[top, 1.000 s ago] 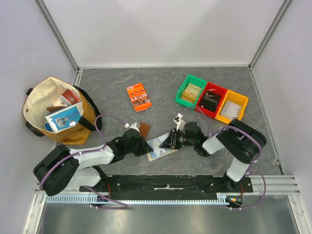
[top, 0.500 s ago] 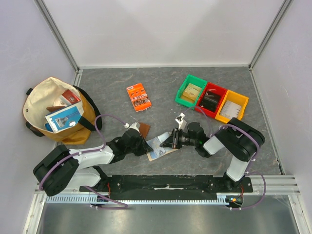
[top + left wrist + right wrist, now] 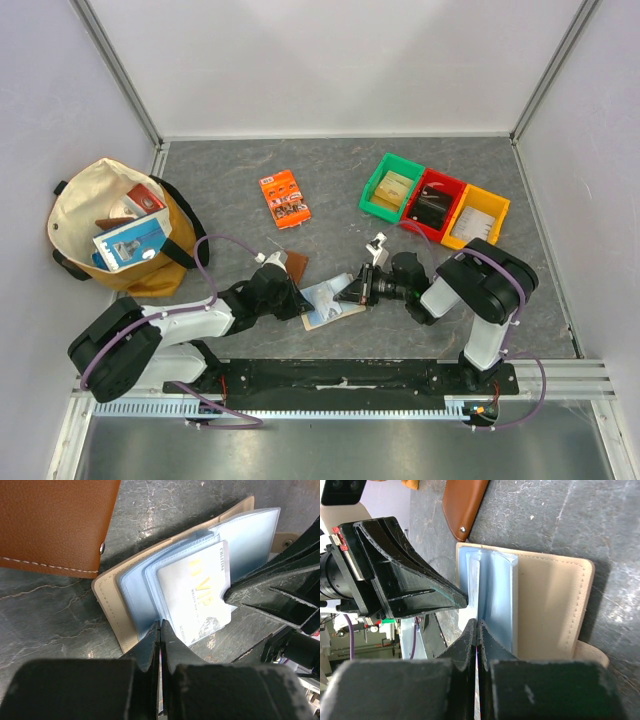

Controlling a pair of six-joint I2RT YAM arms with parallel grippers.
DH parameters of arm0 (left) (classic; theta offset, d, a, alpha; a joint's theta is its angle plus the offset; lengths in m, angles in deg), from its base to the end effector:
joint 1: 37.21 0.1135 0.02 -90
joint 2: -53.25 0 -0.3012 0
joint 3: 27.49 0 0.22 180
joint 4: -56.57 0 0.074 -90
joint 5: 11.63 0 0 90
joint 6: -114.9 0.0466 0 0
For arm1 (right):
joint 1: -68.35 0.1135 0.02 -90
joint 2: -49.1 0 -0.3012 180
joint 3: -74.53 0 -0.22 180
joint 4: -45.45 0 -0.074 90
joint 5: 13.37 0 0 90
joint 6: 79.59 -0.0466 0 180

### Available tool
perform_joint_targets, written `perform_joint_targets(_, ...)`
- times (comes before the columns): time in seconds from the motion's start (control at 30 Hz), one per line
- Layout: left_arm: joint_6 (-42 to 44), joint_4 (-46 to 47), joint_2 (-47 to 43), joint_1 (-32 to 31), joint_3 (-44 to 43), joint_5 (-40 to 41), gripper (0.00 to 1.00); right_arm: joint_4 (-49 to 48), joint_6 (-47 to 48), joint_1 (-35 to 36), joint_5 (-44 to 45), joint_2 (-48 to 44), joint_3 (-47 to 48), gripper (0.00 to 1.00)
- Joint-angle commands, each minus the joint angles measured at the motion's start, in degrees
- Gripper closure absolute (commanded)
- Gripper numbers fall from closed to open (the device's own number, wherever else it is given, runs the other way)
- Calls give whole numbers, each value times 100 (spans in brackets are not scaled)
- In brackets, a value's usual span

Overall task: Take the credit cards out of the card holder
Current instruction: Remove the credit card from the card holder.

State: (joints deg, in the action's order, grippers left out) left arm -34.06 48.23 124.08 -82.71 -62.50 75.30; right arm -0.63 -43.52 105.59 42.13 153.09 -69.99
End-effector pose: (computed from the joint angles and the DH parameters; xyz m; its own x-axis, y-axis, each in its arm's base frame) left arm 0.1286 -0.1344 0.1853 -0.8851 -0.3200 -0.3379 -0.0372 0.7725 -0.6339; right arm 0.2048 0.1888 0.1582 -0.9189 0.1383 -0.3695 -0.2935 0.3864 0.8744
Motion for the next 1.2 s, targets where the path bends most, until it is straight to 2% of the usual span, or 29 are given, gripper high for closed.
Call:
perform_joint_targets(0.0, -19, -494, -34, 14, -16, 281, 98, -427, 32, -155, -162, -54, -129, 100)
perform_joint_targets(0.13, 77, -538, -218, 23, -86, 272, 96, -427, 6, -164, -259, 25, -94, 100)
perform_joint_targets(0.33, 350, -371, -561, 23, -463, 9, 77, -690, -126, -164, -399, 297, -32, 100)
perform_joint_targets(0.47, 490, -283, -422, 6, -718, -1, 75, -840, -205, -164, -426, 412, -32, 100)
perform_joint_targets(0.6, 517, -300, 88, 14, -842, -70, 81, -858, -223, -164, -426, 421, -32, 100)
perform_joint_targets(0.73, 359, -318, 467, 23, -763, -62, 90, -858, -249, -164, -408, 403, -50, 84)
perform_joint_targets(0.8, 280, -336, 546, 23, -675, 17, 93, -858, -241, -164, -408, 403, -50, 82)
perform_joint_targets(0.93, 157, -318, 608, 23, -543, 26, 95, -849, -249, -164, -408, 421, -50, 84)
perform_joint_targets(1.17, 95, -274, 573, 23, -455, 61, 95, -849, -232, -172, -426, 412, -50, 99)
